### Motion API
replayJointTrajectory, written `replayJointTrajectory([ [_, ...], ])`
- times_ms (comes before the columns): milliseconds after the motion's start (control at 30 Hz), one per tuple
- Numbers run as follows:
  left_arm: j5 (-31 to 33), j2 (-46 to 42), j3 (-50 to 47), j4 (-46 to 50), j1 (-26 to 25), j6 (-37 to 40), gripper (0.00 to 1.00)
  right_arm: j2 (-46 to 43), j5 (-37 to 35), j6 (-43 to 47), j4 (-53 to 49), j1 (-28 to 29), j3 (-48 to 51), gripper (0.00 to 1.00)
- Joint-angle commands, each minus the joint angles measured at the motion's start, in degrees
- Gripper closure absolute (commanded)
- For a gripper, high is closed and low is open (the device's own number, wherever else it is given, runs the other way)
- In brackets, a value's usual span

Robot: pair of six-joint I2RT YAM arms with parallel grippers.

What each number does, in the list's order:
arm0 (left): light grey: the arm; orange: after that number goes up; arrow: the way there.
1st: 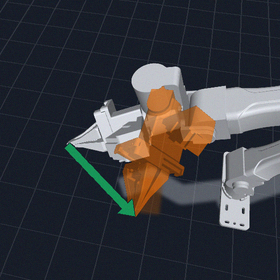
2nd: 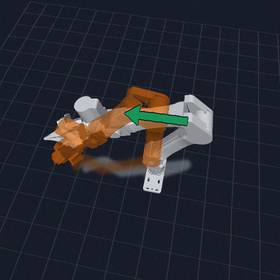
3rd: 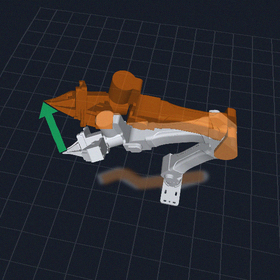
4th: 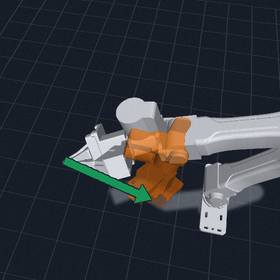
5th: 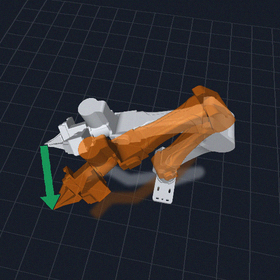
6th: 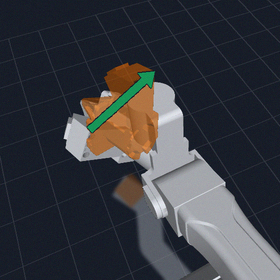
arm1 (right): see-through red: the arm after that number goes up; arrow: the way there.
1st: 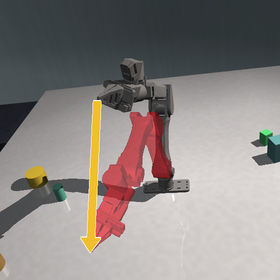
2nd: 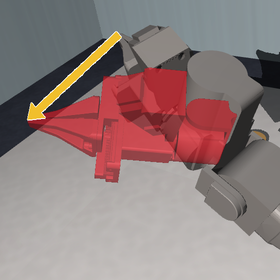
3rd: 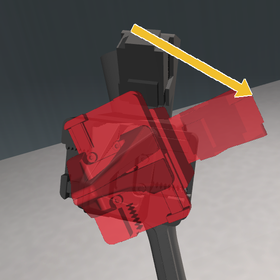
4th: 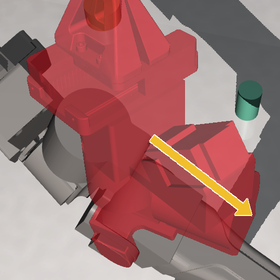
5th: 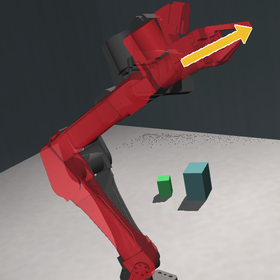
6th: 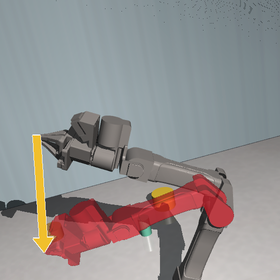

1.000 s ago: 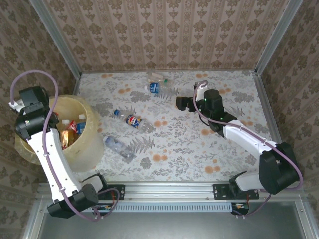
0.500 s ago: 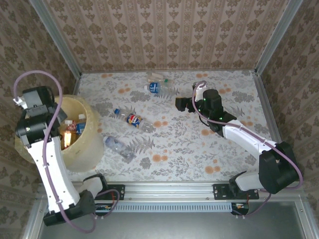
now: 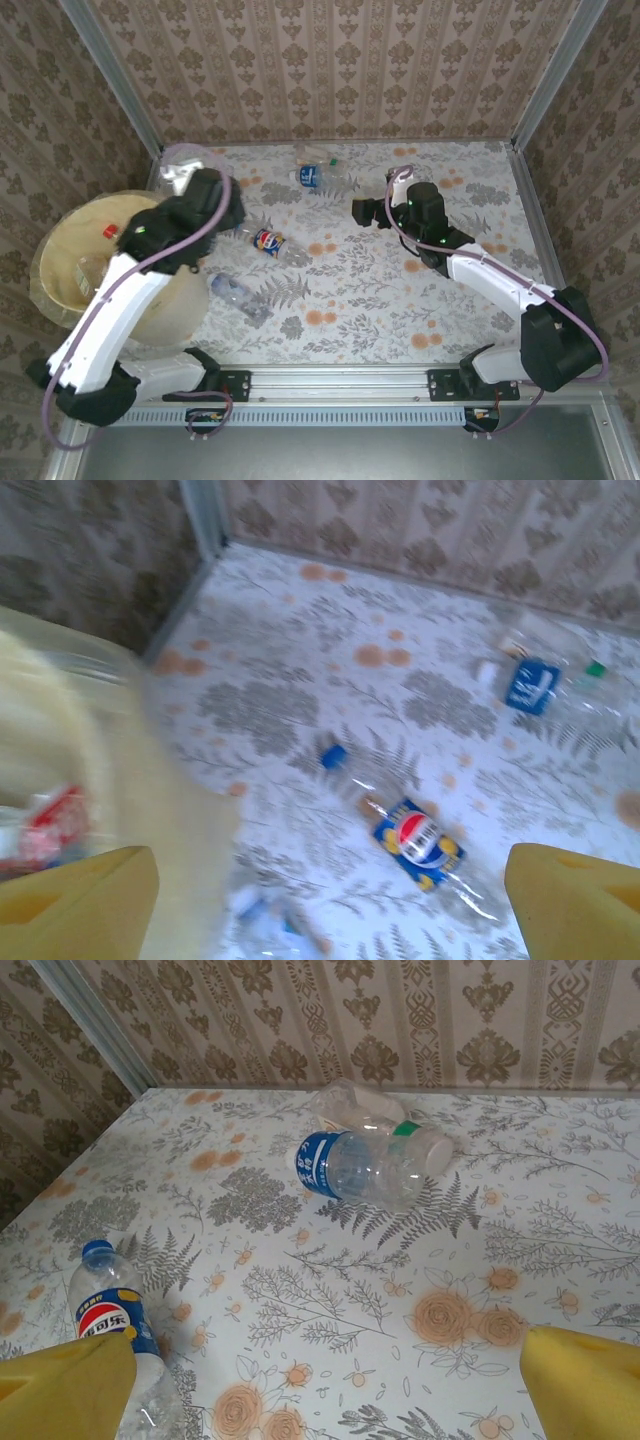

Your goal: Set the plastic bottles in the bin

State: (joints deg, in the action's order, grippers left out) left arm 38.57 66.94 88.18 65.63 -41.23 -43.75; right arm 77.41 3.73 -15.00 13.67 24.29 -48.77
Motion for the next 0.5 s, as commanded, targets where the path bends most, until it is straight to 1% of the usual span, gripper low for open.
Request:
replayJointTrajectory([
  [0,-0.7,3.1,-6.0,-4.7,-4.9,-10.6,0.08,-2.8,-2.1,1.4,1.1,0.4,1.8,0.0],
  [100,-7.0,5.9,-10.9,-8.3,-6.9,-13.8,0.06,-4.3,-2.6,2.1,1.1,0.4,3.8,0.0],
  [233,-9.4,9.8,-15.4,-6.3,-9.5,-19.4,0.0,-6.9,-3.5,3.5,-0.5,0.3,6.2,0.0],
  [367,-15.0,13.0,-20.2,-4.5,-9.0,-26.0,0.0,-10.1,-4.7,3.9,-0.5,0.3,9.3,0.0],
  [467,-19.8,13.2,-24.3,-5.4,-6.3,-28.8,0.0,-12.1,-5.3,4.1,-0.6,0.3,11.0,0.0],
])
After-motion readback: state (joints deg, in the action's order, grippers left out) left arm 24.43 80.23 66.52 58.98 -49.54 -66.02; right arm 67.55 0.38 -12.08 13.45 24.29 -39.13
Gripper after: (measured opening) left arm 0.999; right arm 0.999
